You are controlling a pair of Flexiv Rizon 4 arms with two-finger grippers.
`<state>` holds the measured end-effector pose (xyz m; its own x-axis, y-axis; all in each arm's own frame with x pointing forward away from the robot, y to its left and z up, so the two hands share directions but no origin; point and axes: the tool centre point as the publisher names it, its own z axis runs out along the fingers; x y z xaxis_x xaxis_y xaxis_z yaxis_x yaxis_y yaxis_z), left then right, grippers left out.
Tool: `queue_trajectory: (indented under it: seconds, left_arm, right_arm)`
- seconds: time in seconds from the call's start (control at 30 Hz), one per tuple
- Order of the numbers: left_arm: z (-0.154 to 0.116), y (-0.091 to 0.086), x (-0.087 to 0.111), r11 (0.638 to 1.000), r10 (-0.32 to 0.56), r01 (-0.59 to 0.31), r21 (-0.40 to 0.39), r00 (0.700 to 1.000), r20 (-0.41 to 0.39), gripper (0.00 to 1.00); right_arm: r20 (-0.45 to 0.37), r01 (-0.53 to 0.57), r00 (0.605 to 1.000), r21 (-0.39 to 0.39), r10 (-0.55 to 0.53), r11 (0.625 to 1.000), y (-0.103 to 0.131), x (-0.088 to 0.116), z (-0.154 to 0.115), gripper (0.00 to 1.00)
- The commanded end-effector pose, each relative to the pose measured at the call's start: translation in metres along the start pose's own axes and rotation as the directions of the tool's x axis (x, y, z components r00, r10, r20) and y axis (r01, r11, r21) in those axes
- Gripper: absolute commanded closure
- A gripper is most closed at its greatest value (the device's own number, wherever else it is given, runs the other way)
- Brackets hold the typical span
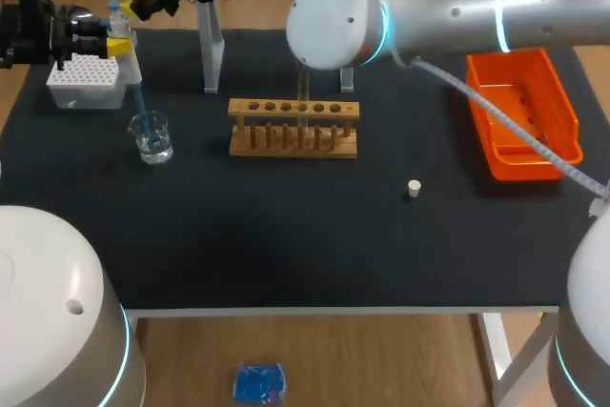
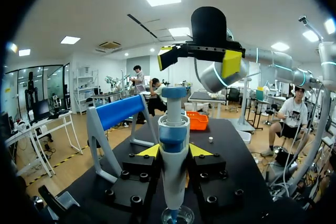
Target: Invert the test tube, pick up the pipette, mount the tip to pipette, aspirate from beaker and dispense into the tube, eject the tip, return the pipette, and cap with the stopper.
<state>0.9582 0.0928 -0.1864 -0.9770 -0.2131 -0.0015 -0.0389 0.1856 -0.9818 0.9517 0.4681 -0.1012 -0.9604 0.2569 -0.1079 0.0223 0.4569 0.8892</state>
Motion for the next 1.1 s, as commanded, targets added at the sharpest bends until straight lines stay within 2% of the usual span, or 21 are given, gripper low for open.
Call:
queue_trajectory:
  seconds: [0.03,0.27,1.1]
  left_arm:
    - [0.001,-0.001,0.001,1.000,-0.001,0.001,-0.003,1.000,0.004,1.00]
    - [0.001,-0.001,0.001,1.000,-0.001,0.001,-0.003,1.000,0.004,1.00]
    - [0.001,-0.001,0.001,1.000,-0.001,0.001,-0.003,1.000,0.004,1.00]
  right_arm:
    - [-0.019,0.000,1.000,-0.028,-0.001,1.000,0.002,-0.005,0.012,1.00]
    - [-0.055,-0.022,0.998,-0.048,0.019,0.999,0.004,-0.003,0.025,1.00]
    - [-0.070,-0.031,0.997,-0.057,0.027,0.998,0.009,-0.001,0.046,1.00]
